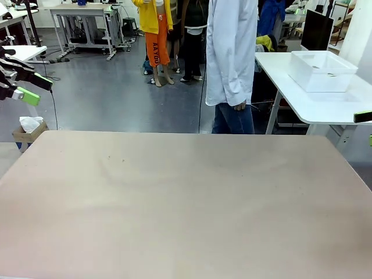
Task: Stack the cups and store them in the basket.
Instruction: Place the stack of Reusable plastic cups into the Pantry Basket.
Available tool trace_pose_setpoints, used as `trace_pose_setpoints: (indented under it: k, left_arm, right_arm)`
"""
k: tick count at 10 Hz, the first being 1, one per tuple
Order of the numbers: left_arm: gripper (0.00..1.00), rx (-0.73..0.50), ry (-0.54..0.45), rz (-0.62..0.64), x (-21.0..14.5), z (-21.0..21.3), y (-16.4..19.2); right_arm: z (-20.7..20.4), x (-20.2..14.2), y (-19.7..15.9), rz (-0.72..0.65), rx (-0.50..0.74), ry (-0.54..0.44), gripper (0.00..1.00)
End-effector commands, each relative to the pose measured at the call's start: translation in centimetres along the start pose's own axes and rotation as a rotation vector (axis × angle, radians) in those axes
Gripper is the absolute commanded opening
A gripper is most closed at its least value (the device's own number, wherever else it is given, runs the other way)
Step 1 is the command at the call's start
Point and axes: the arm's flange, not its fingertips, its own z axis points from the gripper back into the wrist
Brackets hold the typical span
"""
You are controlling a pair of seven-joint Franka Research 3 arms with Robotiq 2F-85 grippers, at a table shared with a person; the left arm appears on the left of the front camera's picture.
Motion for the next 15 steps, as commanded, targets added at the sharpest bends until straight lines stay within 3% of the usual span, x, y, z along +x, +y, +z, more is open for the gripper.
trace_pose_setpoints:
  k: [1, 15]
  left_arm:
    - [1.00, -0.005, -0.016, 0.015, 0.29, 0.08, 0.02]
    - [1.00, -0.005, -0.016, 0.015, 0.29, 0.08, 0.02]
  right_arm:
    - [-0.02, 0.47, 0.03, -0.017, -0.006, -0.022, 1.00]
    - [-0.02, 0.47, 0.03, -0.017, -0.006, -0.022, 1.00]
